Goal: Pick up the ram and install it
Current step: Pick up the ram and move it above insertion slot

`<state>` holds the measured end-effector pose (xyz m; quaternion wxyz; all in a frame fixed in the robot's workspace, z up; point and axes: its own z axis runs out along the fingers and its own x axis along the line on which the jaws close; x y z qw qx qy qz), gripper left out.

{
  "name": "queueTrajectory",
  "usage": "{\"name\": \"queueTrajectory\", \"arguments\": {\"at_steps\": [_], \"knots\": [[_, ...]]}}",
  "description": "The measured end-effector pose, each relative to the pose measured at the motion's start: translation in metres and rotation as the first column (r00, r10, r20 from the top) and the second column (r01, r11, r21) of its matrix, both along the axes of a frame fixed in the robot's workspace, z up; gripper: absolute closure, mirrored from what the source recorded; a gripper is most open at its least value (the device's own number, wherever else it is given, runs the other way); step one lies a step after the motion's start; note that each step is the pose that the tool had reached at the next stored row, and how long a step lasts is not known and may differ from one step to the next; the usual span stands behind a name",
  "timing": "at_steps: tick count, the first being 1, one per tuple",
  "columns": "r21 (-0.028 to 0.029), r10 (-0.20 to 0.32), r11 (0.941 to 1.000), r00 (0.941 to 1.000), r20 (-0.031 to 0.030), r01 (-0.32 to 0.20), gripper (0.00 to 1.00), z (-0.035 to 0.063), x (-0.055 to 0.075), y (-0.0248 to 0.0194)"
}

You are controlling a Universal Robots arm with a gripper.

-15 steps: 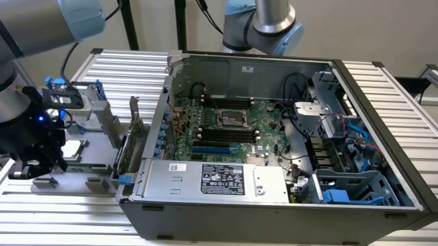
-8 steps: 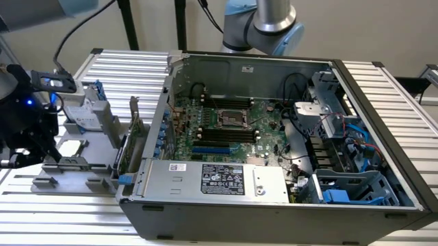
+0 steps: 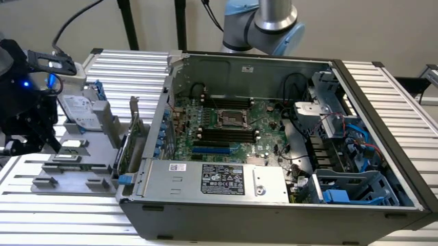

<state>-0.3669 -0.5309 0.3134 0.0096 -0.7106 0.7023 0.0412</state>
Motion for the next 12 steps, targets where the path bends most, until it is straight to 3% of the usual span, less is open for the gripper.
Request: {"name": "queueTrajectory", "arguments": {"at_steps": [12], "knots": [[0.0295,0.002,0.9996,1.0,-0.0001,-0.002,0.86,0.0326,0.045,-0.0001]]}}
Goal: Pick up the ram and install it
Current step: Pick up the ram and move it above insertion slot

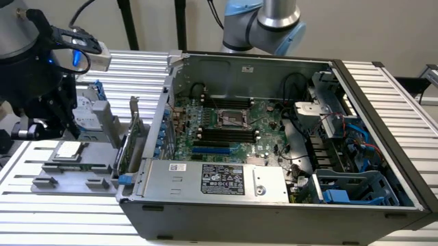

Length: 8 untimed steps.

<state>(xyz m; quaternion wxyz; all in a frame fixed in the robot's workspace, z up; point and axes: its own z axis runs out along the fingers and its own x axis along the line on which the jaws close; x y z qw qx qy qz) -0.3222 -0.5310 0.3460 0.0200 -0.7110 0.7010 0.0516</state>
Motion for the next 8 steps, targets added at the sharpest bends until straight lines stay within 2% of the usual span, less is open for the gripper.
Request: {"name": "queueTrajectory", "arguments": {"at_steps": [8], "knots": [[0.0212,0.001,0.9998,1.0,0.0001,-0.001,0.86,0.0215,0.032,0.0]]}}
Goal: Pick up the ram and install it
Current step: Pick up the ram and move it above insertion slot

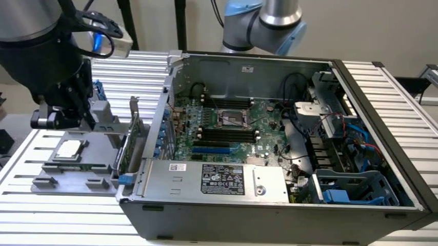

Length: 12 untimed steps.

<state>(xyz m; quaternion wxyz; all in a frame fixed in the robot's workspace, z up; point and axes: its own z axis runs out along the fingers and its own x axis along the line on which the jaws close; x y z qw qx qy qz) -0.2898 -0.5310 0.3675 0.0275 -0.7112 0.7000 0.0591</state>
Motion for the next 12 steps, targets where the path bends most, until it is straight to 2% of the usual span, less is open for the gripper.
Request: {"name": "queueTrajectory", "arguments": {"at_steps": [7,12], "knots": [[0.0161,0.0,0.9999,1.0,-0.0001,0.0,0.86,0.0168,0.031,0.0],[0.0204,0.0,0.9998,1.0,-0.0001,0.0,0.86,0.0208,0.054,0.0]]}}
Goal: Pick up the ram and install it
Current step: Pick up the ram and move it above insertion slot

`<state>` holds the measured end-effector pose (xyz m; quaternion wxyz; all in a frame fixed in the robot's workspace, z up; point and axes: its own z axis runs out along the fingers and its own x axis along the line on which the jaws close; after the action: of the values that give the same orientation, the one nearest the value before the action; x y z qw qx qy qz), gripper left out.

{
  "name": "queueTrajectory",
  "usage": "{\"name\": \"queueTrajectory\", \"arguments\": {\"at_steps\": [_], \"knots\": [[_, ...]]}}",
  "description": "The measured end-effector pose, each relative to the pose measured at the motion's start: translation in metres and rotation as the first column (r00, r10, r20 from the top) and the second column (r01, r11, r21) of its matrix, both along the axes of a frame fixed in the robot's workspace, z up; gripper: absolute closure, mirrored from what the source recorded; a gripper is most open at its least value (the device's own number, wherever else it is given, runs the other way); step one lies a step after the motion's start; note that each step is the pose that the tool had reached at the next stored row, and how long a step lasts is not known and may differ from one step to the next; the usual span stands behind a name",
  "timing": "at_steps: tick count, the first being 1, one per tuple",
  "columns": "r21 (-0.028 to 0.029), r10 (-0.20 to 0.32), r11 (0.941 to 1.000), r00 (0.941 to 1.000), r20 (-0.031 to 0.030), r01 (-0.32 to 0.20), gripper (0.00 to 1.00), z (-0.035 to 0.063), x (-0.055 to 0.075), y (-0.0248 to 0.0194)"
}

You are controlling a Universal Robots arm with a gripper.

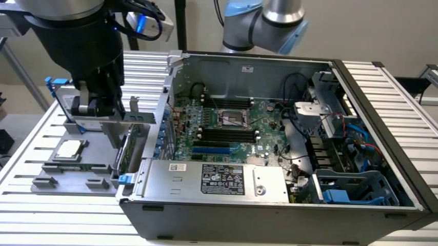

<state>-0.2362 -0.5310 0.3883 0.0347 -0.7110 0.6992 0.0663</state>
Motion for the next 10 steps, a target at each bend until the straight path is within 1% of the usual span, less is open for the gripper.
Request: {"name": "queueTrajectory", "arguments": {"at_steps": [3,10], "knots": [[0.0017,0.0,1.0,1.0,0.0,0.0,0.86,0.0015,0.014,0.0],[0.003,0.0,1.0,1.0,0.0,0.0,0.86,0.0025,0.046,0.0]]}}
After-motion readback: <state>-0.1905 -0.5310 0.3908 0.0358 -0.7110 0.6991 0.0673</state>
